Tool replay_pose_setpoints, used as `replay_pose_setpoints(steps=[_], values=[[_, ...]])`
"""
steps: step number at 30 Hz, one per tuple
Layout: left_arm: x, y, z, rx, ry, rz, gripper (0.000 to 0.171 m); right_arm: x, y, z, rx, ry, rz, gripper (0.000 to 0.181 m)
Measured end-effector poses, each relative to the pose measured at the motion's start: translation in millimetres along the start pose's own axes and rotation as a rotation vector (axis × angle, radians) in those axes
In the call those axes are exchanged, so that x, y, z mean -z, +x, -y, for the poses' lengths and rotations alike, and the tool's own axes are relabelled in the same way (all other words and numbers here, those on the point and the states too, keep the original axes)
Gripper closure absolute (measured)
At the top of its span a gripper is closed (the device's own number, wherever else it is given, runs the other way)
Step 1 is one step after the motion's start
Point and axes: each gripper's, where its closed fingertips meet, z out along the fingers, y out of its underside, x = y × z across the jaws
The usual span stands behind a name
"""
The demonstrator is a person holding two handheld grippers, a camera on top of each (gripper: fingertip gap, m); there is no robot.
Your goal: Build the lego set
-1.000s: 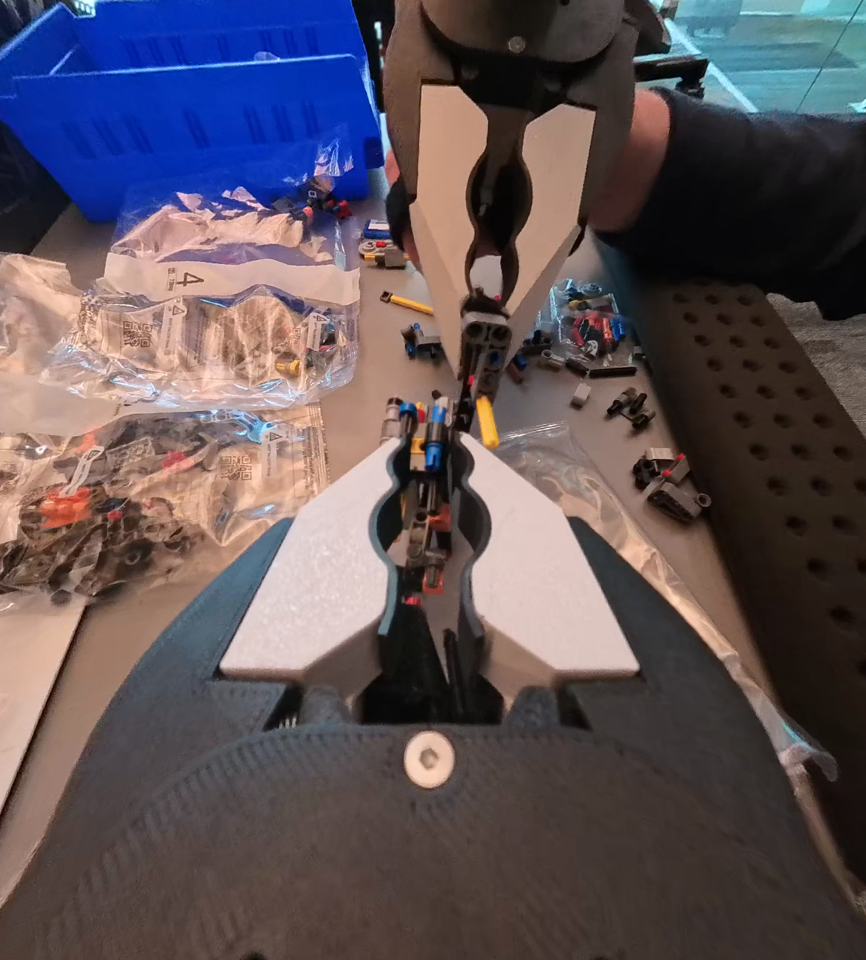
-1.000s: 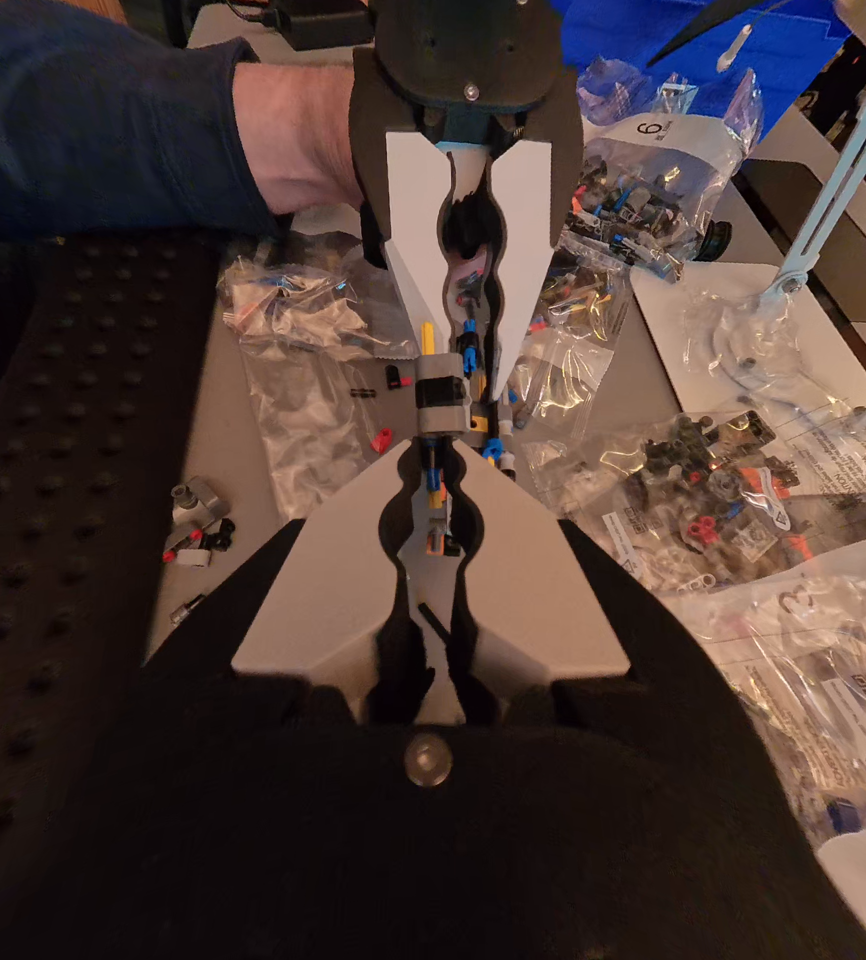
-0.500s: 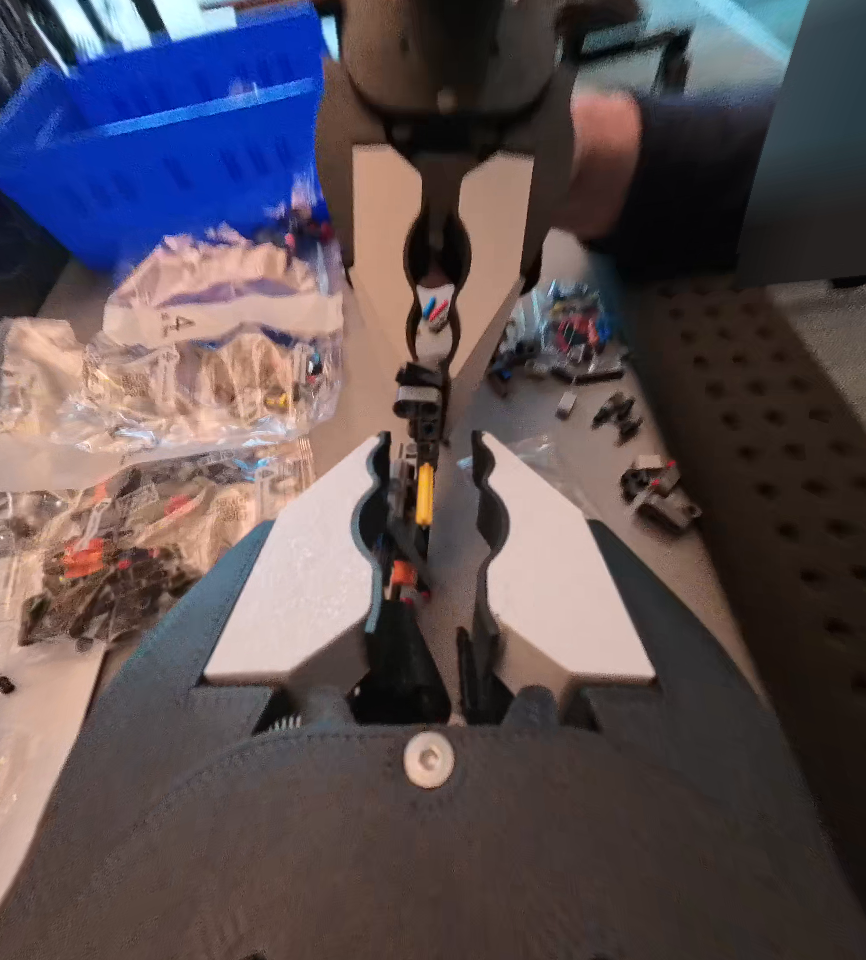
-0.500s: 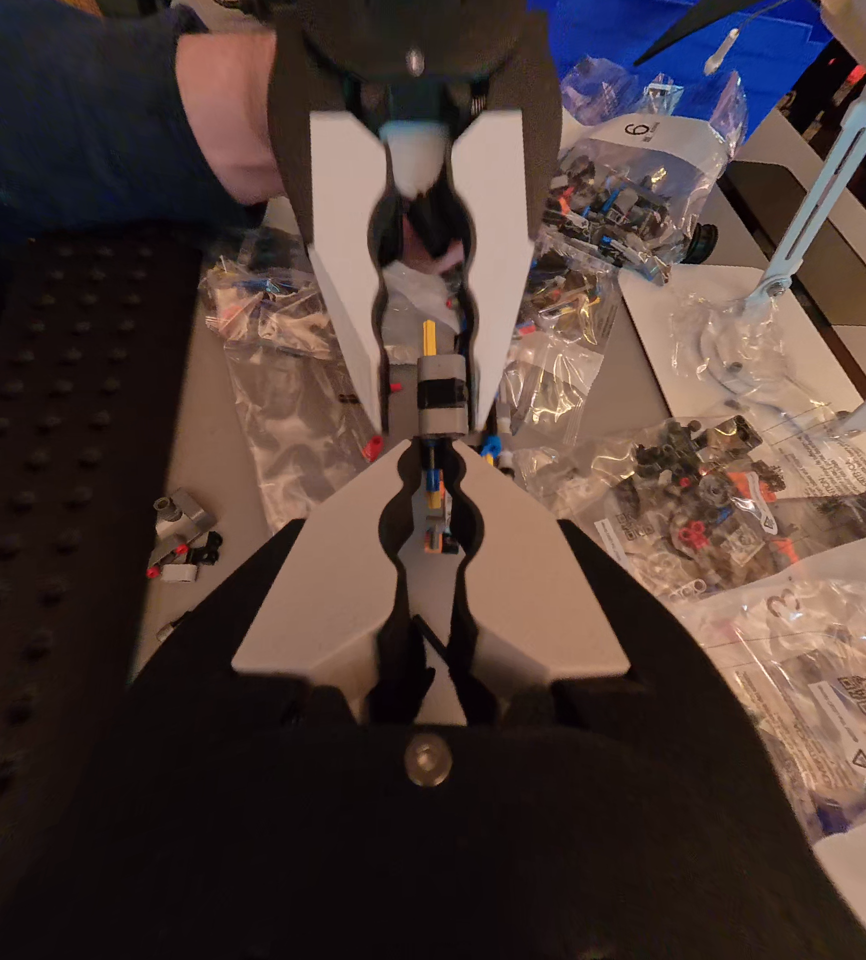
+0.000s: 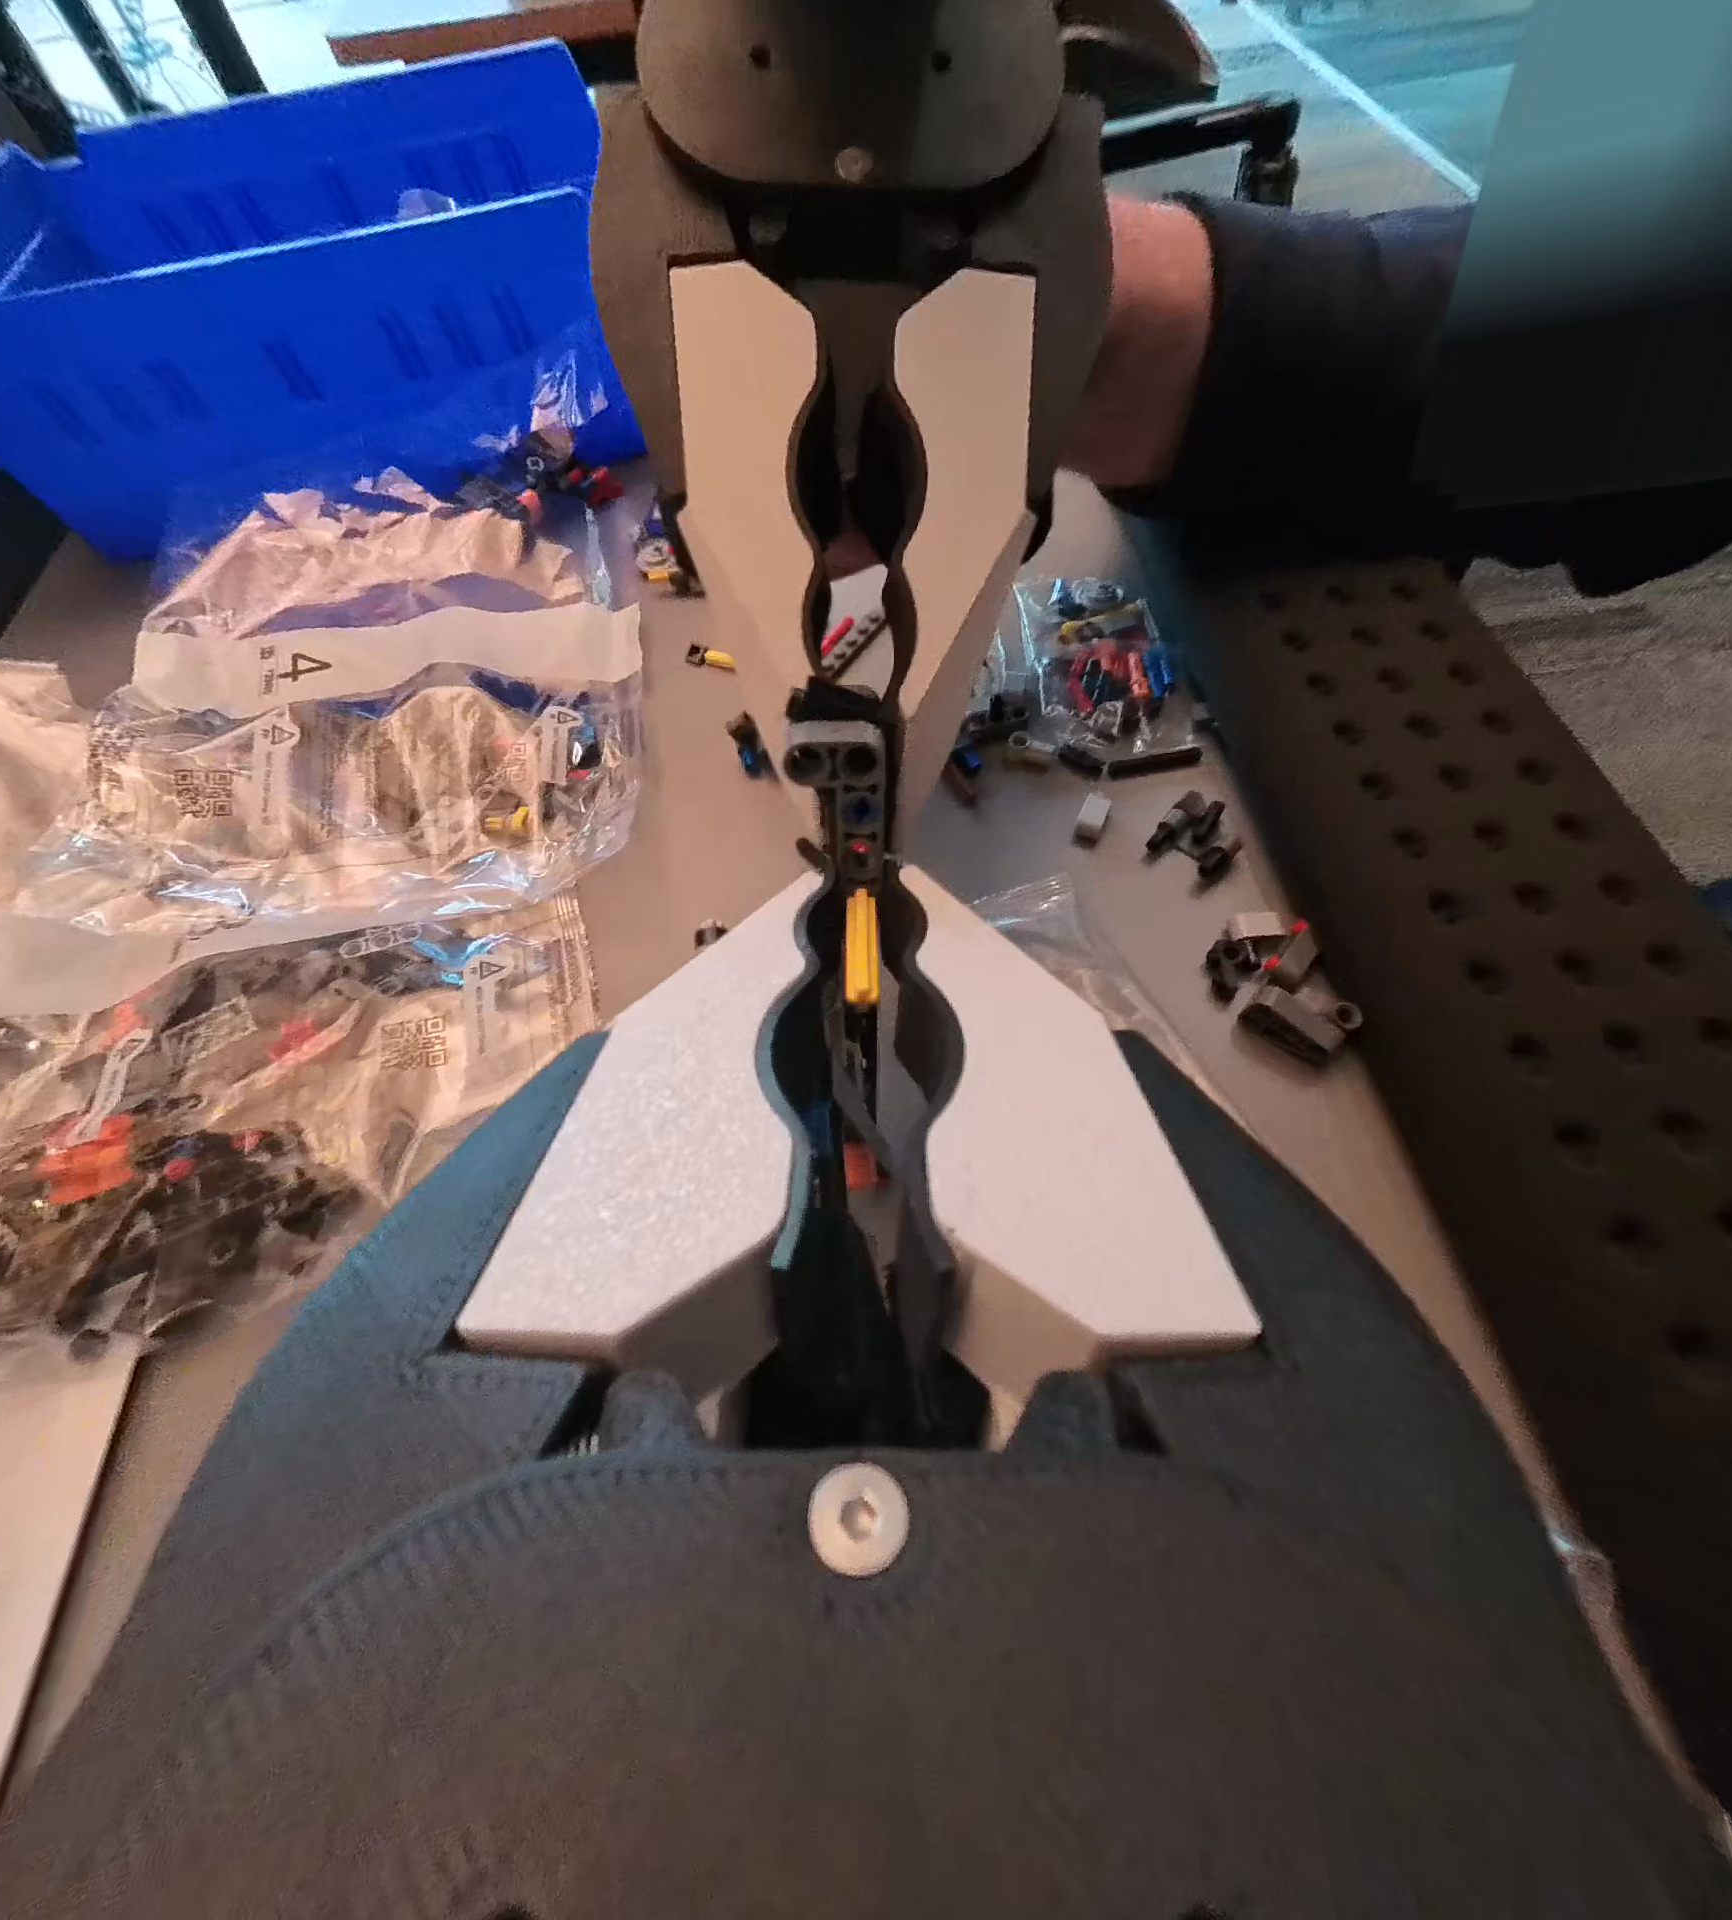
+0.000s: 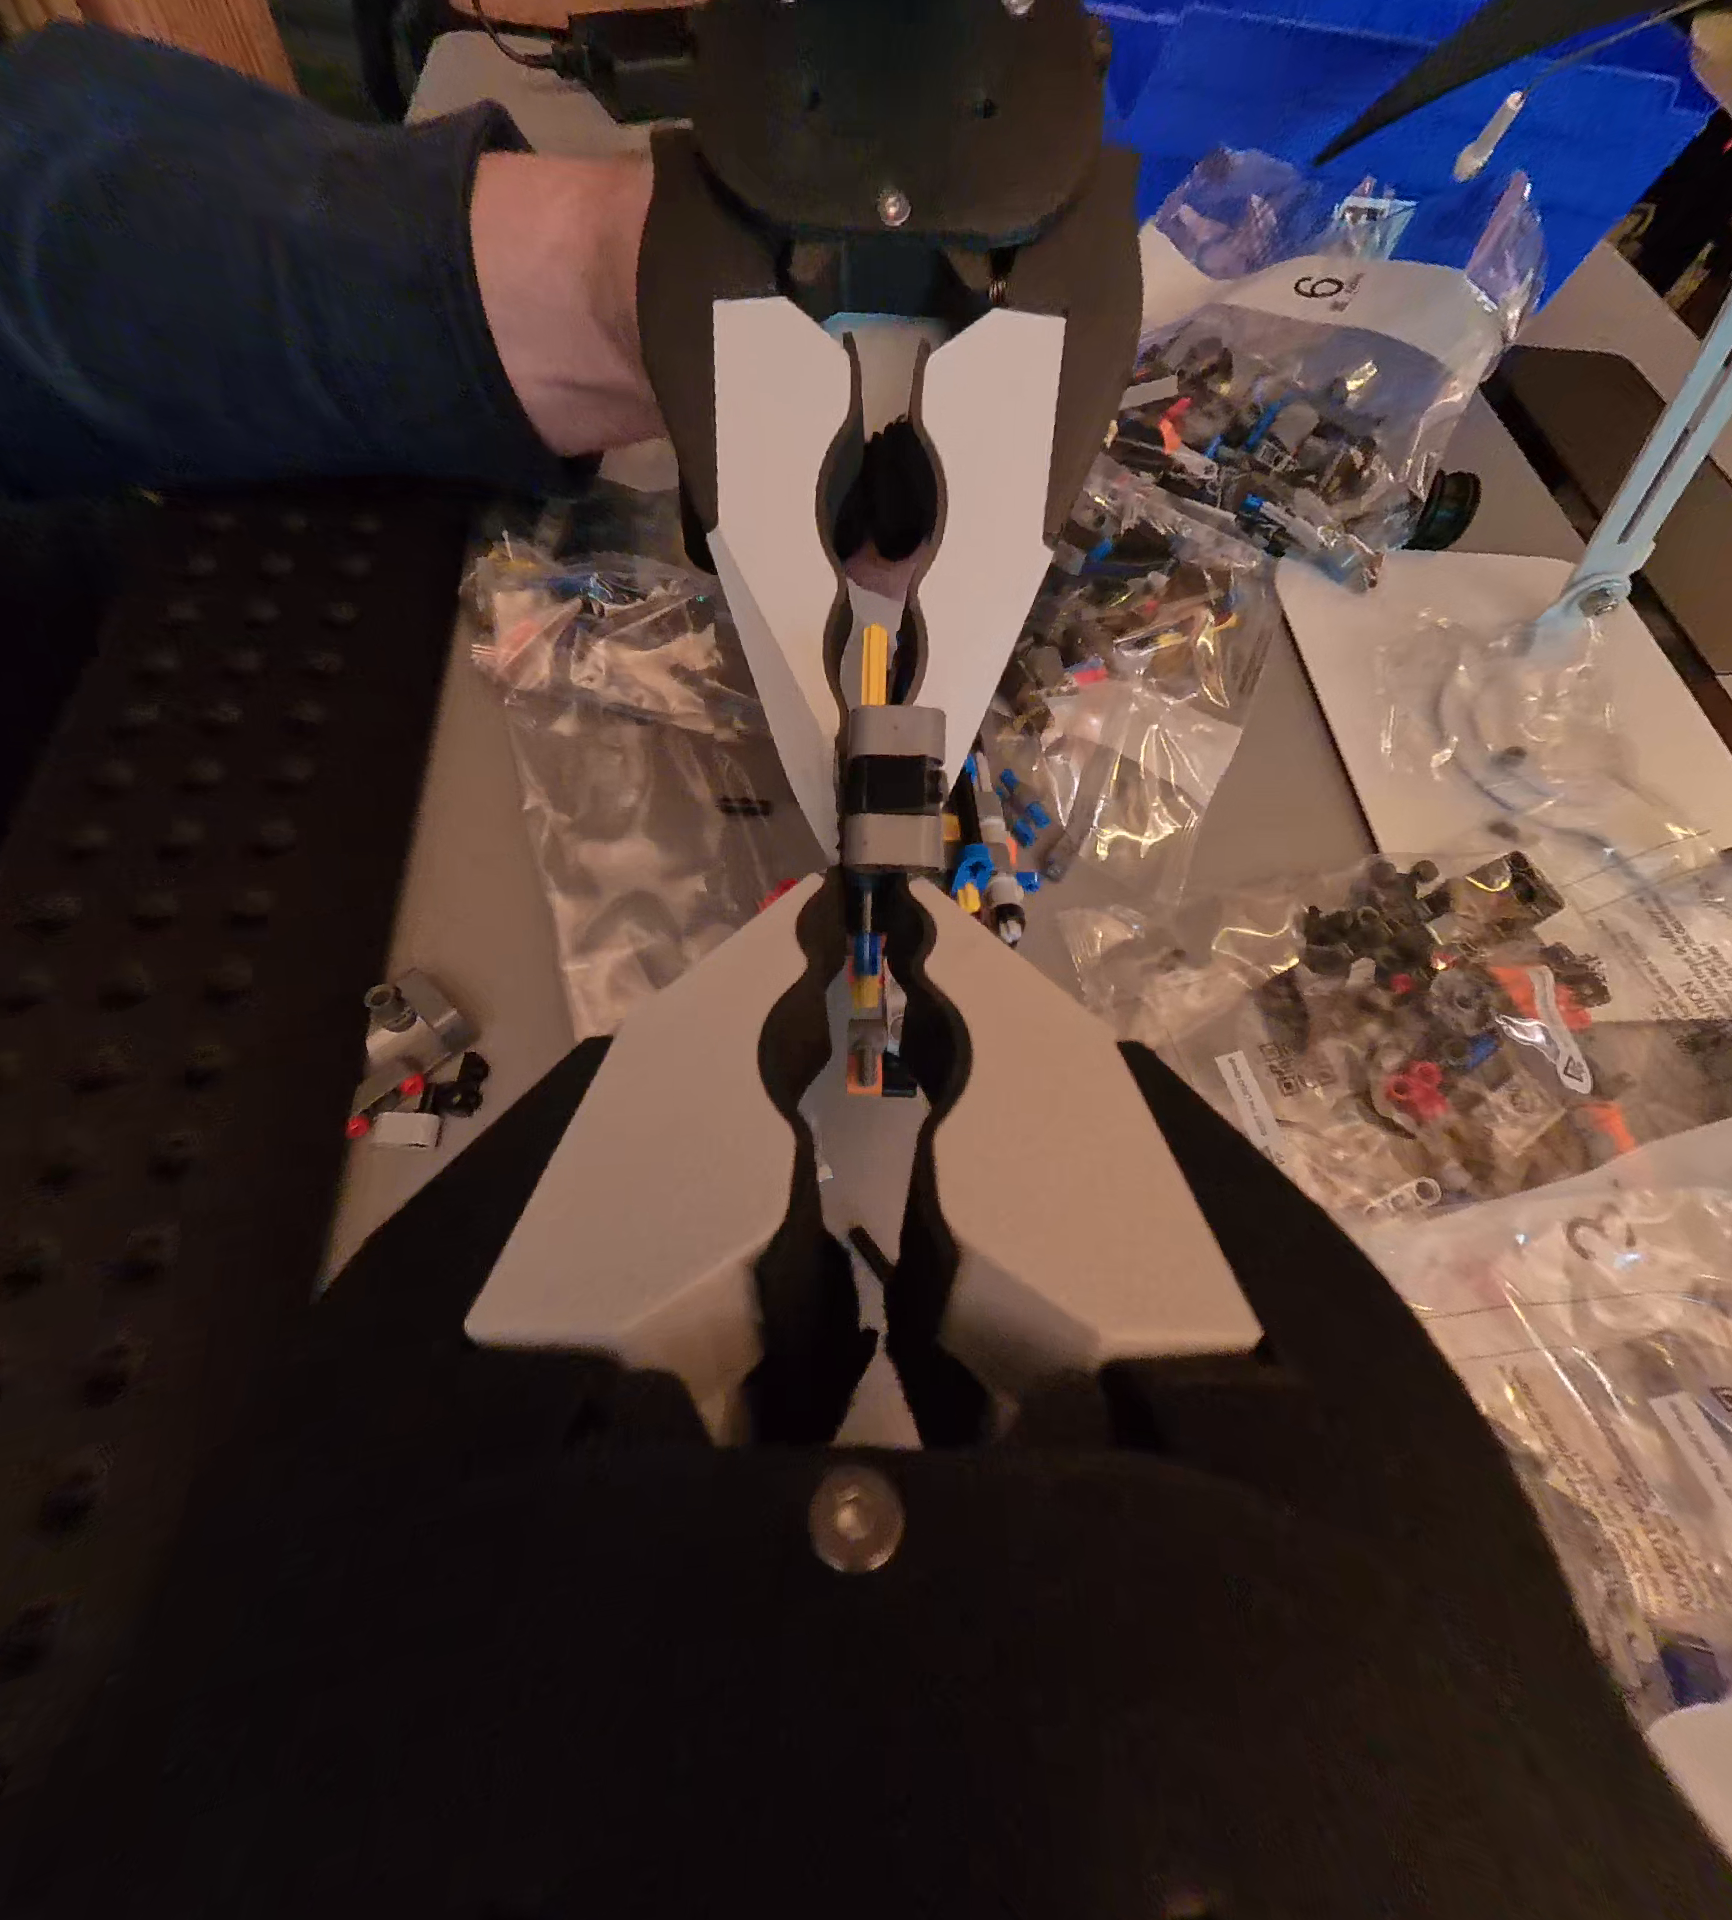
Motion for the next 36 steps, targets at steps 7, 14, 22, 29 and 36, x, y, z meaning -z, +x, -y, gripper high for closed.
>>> replay_pose_setpoints(steps=[7, 14, 22, 29, 36], values=[[2.0, 0.4, 8.1, -0.008, 0.025, 0.021, 0.162, -3.5, -0.8, -3.5, 0.013, -0.035, -0.014, 0.177], [-0.2, 1.4, 4.3, -0.059, -0.007, 0.039, 0.164, -3.0, -1.5, -4.2, 0.022, -0.036, -0.012, 0.177], [46.8, -16.9, 9.2, 0.021, 0.098, 0.101, 0.165, 17.1, 11.3, -16.2, -0.034, -0.040, -0.037, 0.177], [33.9, -13.0, -3.9, 0.062, 0.036, 0.052, 0.165, 11.9, 11.9, -23.8, -0.073, -0.063, -0.024, 0.176], [17.4, -4.6, -33.8, 0.087, -0.114, -0.001, 0.165, 8.2, 17.3, -45.0, -0.170, -0.135, -0.007, 0.167]])
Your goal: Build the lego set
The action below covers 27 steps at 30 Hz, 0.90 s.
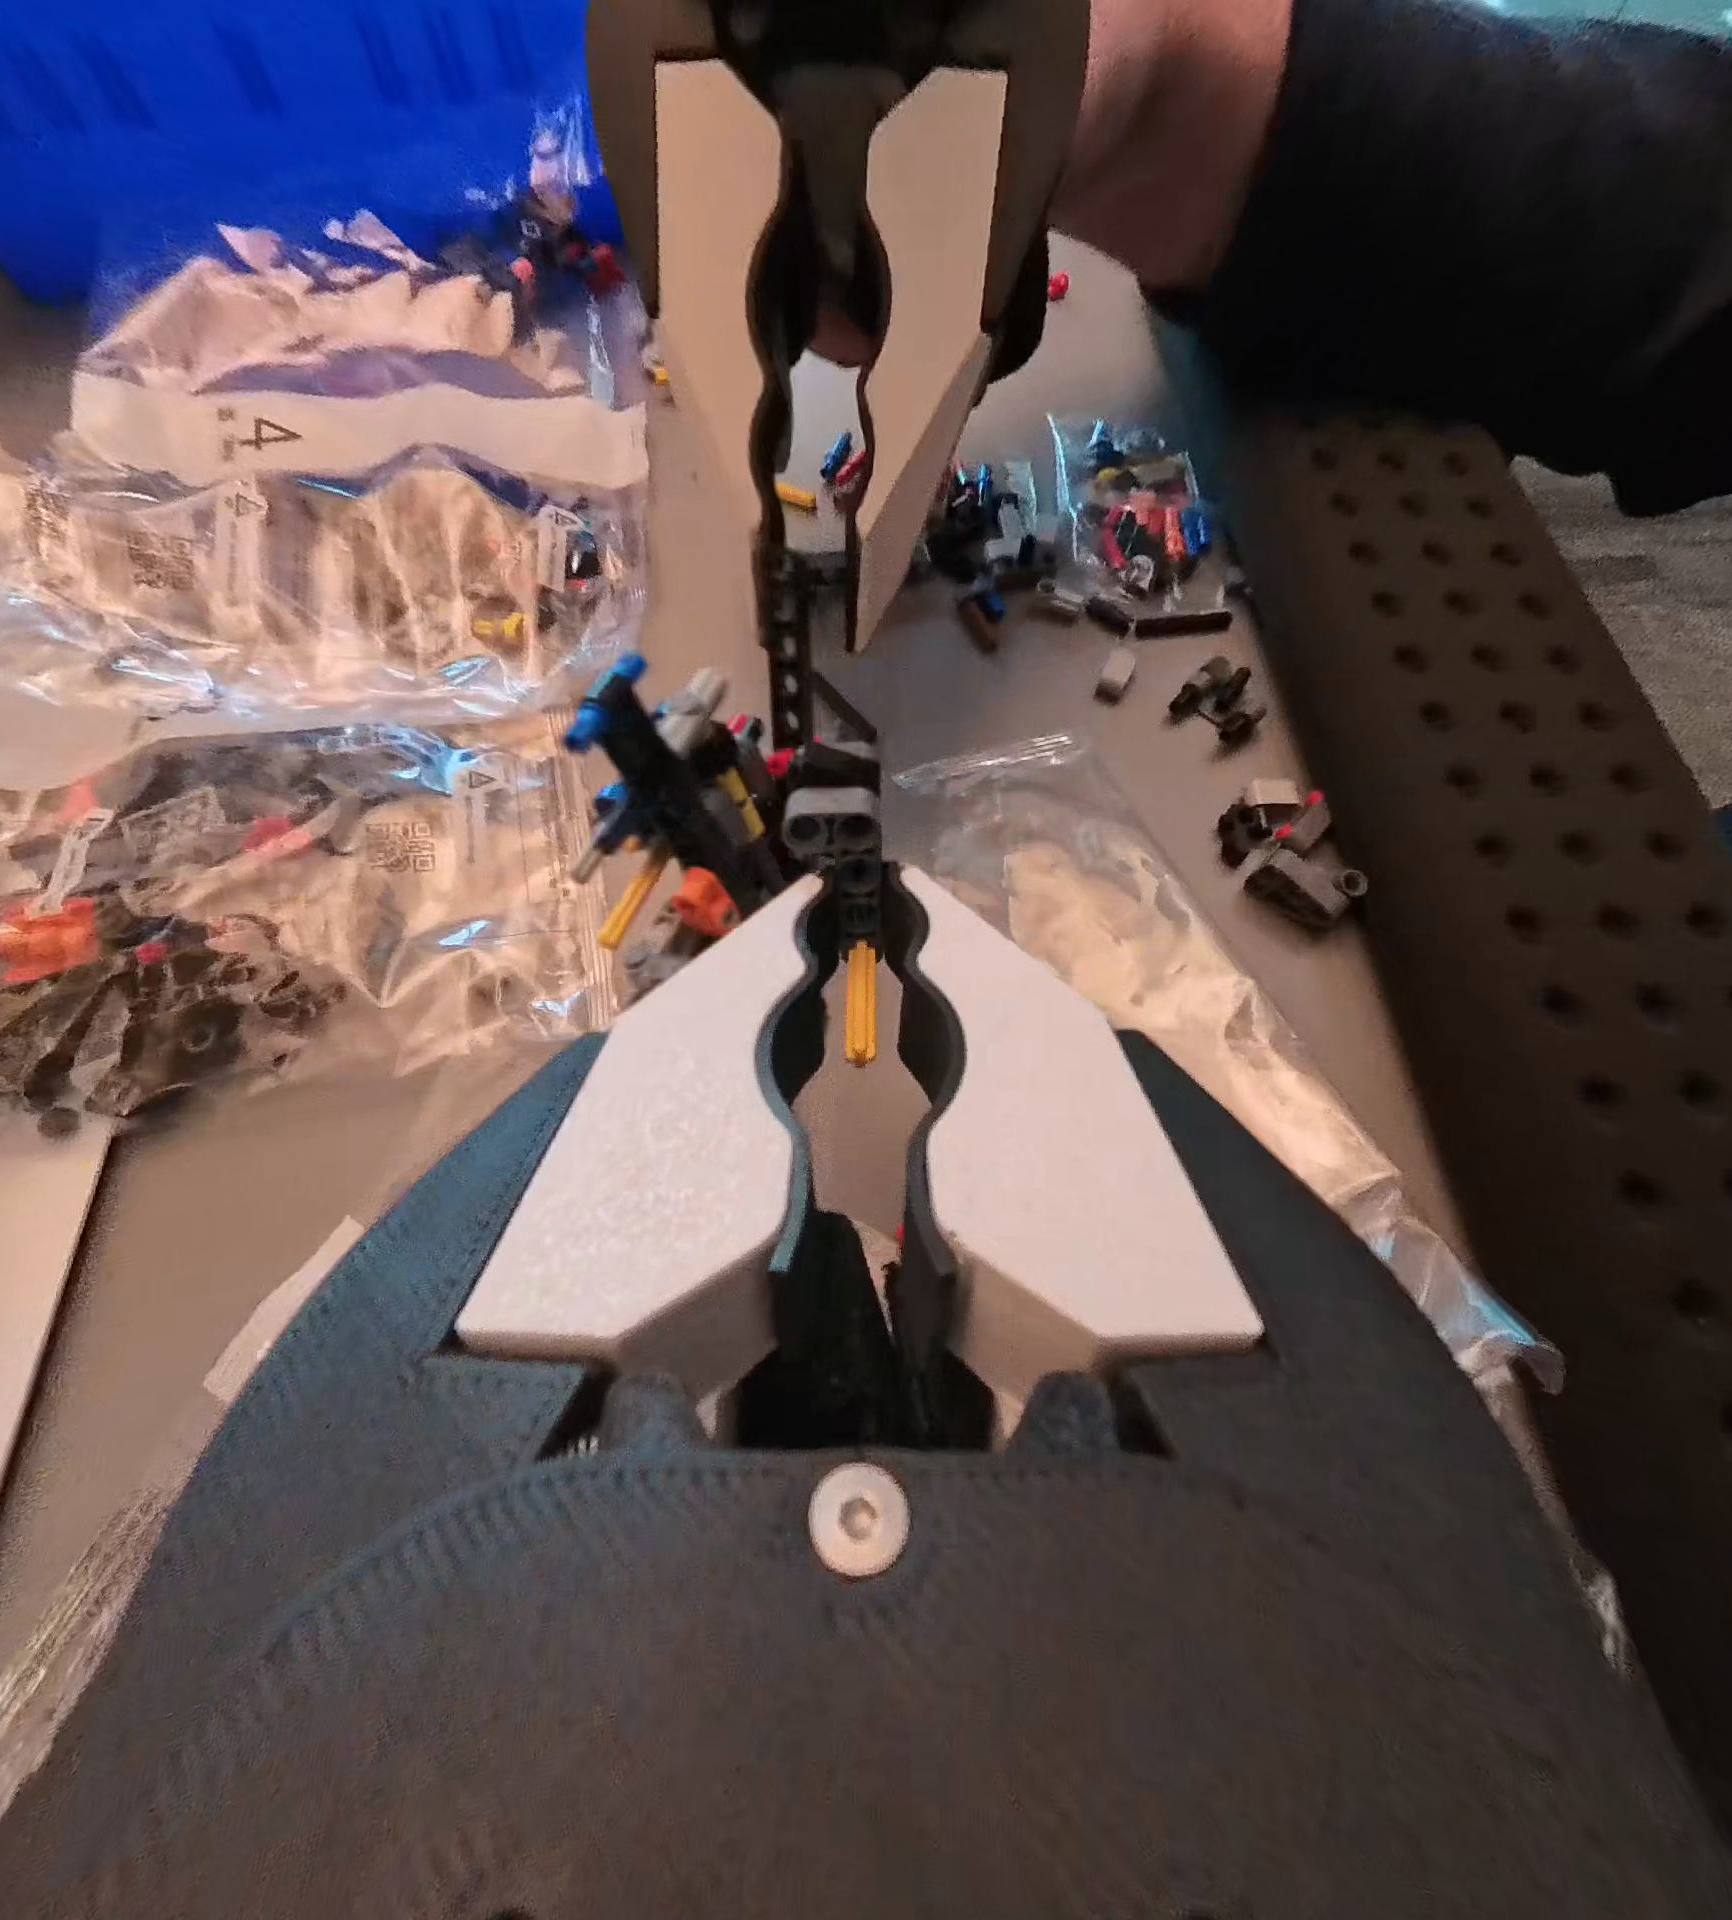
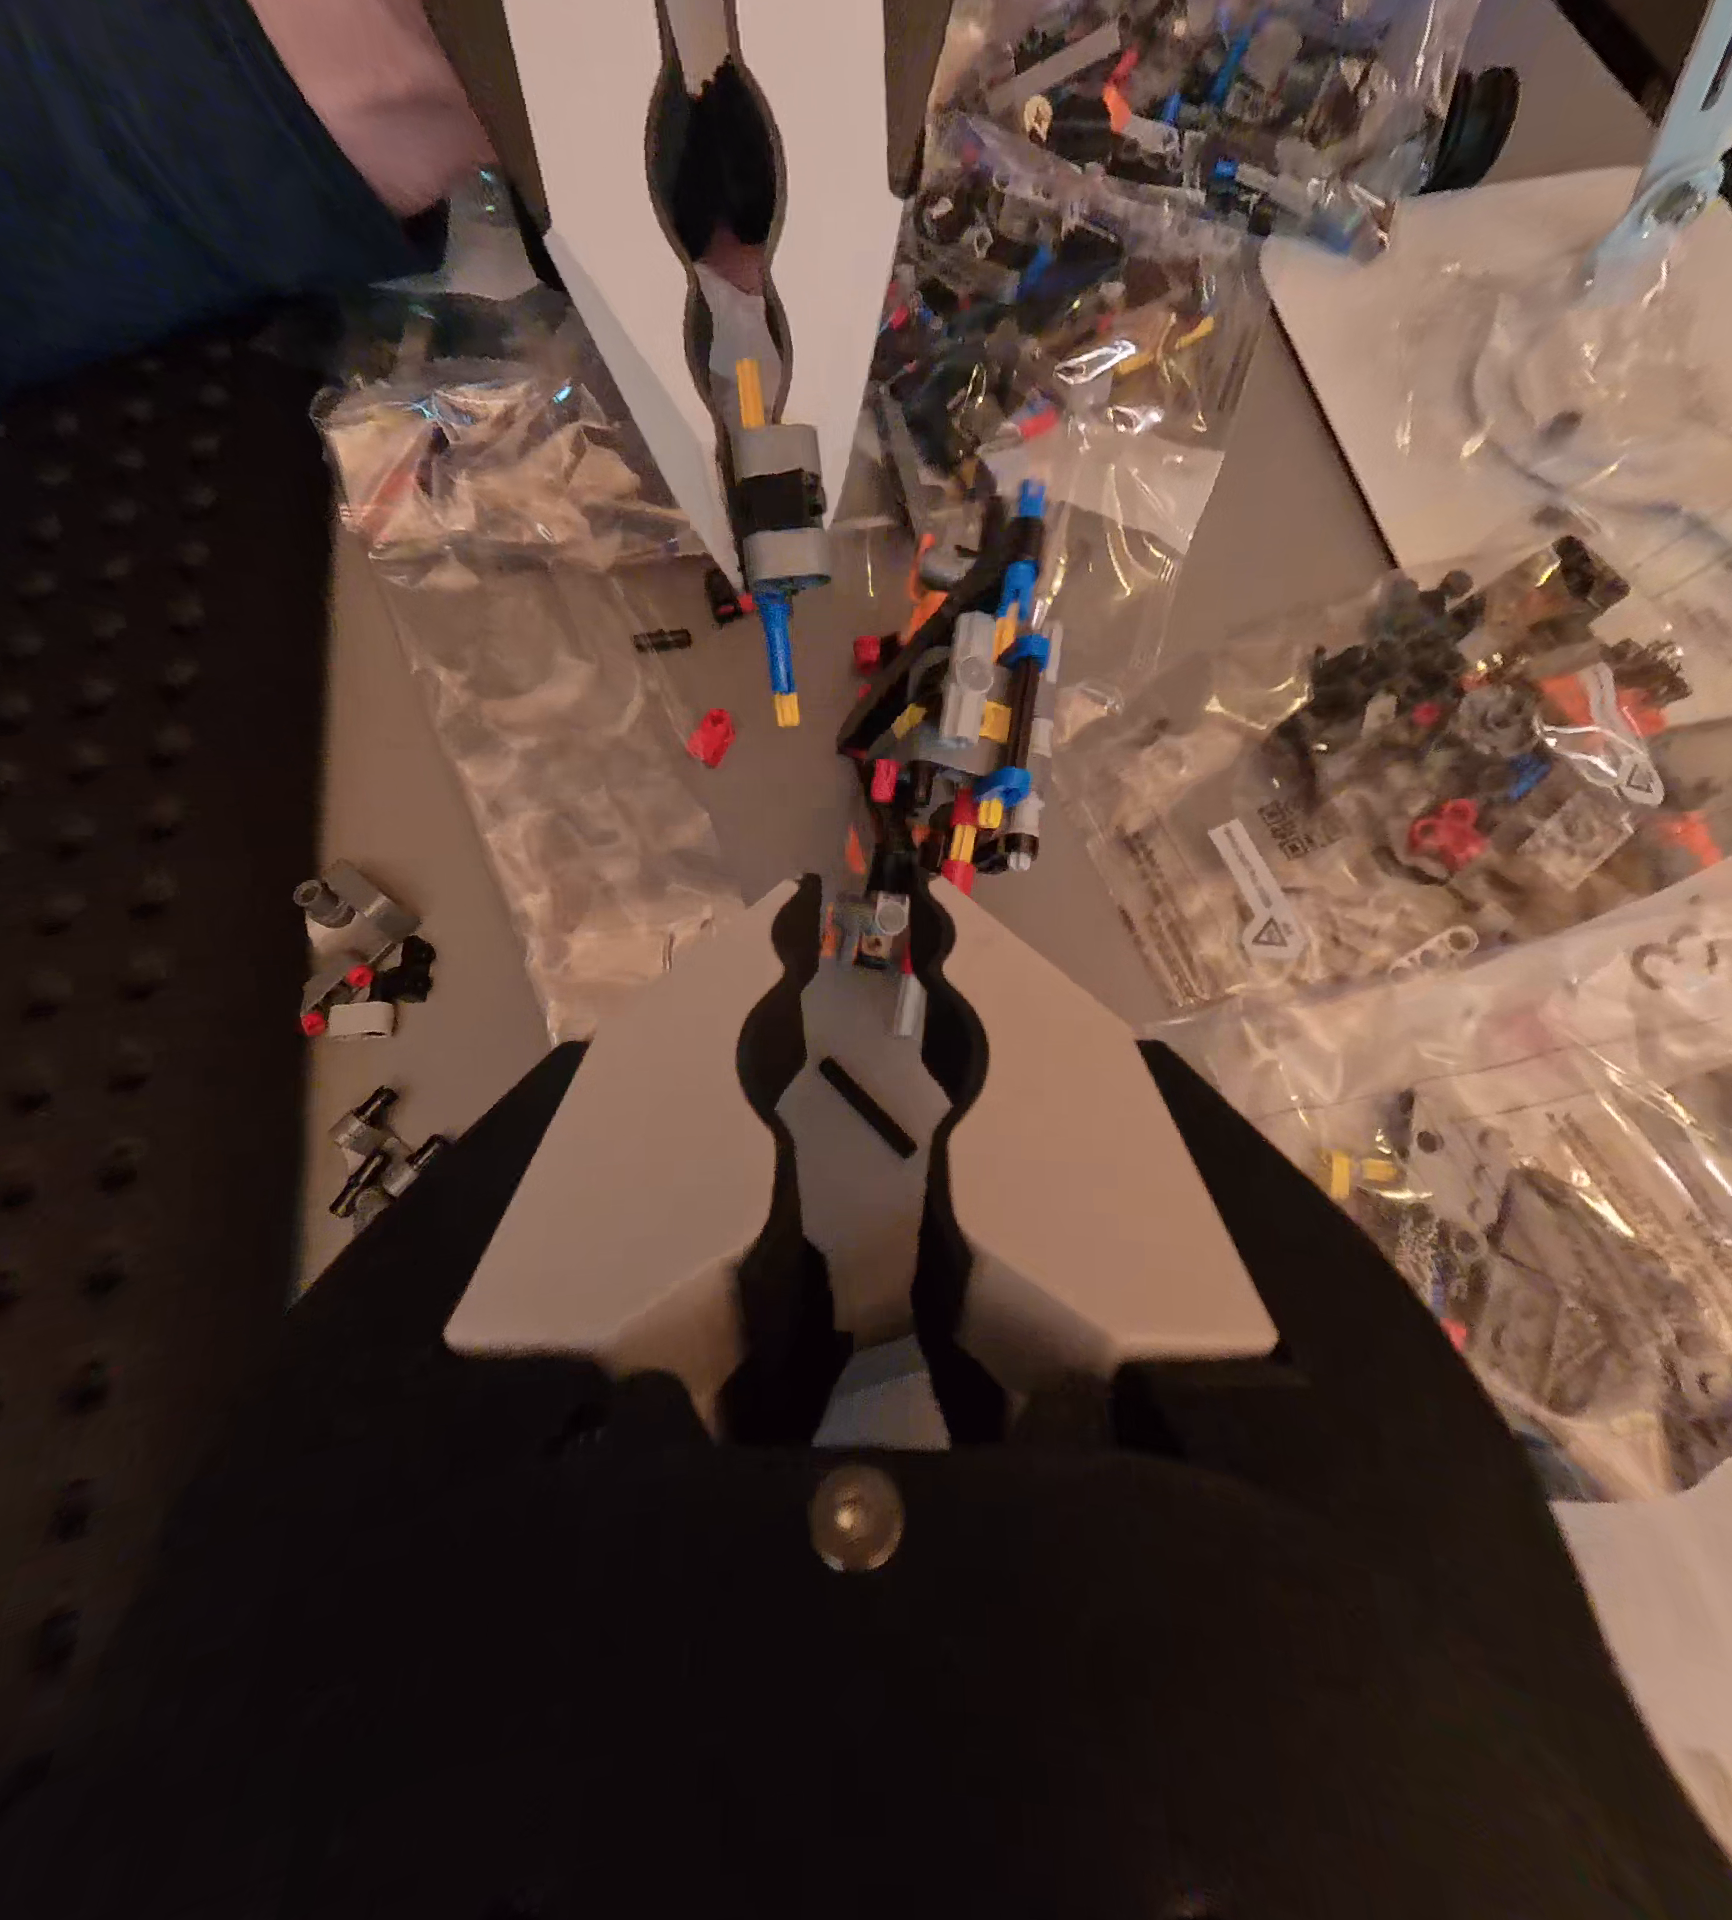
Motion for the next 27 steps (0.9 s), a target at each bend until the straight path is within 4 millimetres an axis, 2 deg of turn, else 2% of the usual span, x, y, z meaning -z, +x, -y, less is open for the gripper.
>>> replay_pose_setpoints(steps=[1, 3, 7, 11, 15, 17, 22, 25, 27], values=[[-1.2, 1.4, -2.4, 0.005, -0.012, -0.012, 0.165, -0.1, 0.8, -2.6, -0.011, -0.013, 0.002, 0.167], [-4.7, 5.2, -5.1, 0.006, -0.026, -0.034, 0.165, -0.7, 0.6, -9.4, -0.006, -0.047, 0.006, 0.181], [-19.2, 6.9, -22.0, 0.005, -0.132, -0.038, 0.165, -4.3, 2.8, -13.8, -0.025, -0.071, 0.007, 0.177], [-35.0, 11.4, -35.9, -0.005, -0.229, -0.058, 0.164, 0.0, 11.0, -10.6, -0.030, -0.047, -0.035, 0.174], [-41.5, 7.1, -49.9, 0.015, -0.312, -0.044, 0.143, 5.5, 21.9, -5.7, -0.027, -0.015, -0.101, 0.166], [-41.8, 5.2, -46.2, 0.040, -0.285, -0.035, 0.129, 2.5, 24.2, -12.1, -0.038, -0.052, -0.109, 0.158], [-35.8, -4.4, -20.3, 0.089, -0.140, 0.018, 0.111, -12.1, 20.2, -24.6, -0.007, -0.148, -0.104, 0.160], [-35.1, -11.6, -17.2, 0.077, -0.125, 0.058, 0.118, -16.5, 20.0, -24.4, 0.001, -0.157, -0.109, 0.176], [-35.7, -17.2, -18.1, 0.077, -0.127, 0.086, 0.122, -17.4, 22.1, -22.1, -0.014, -0.144, -0.114, 0.176]])
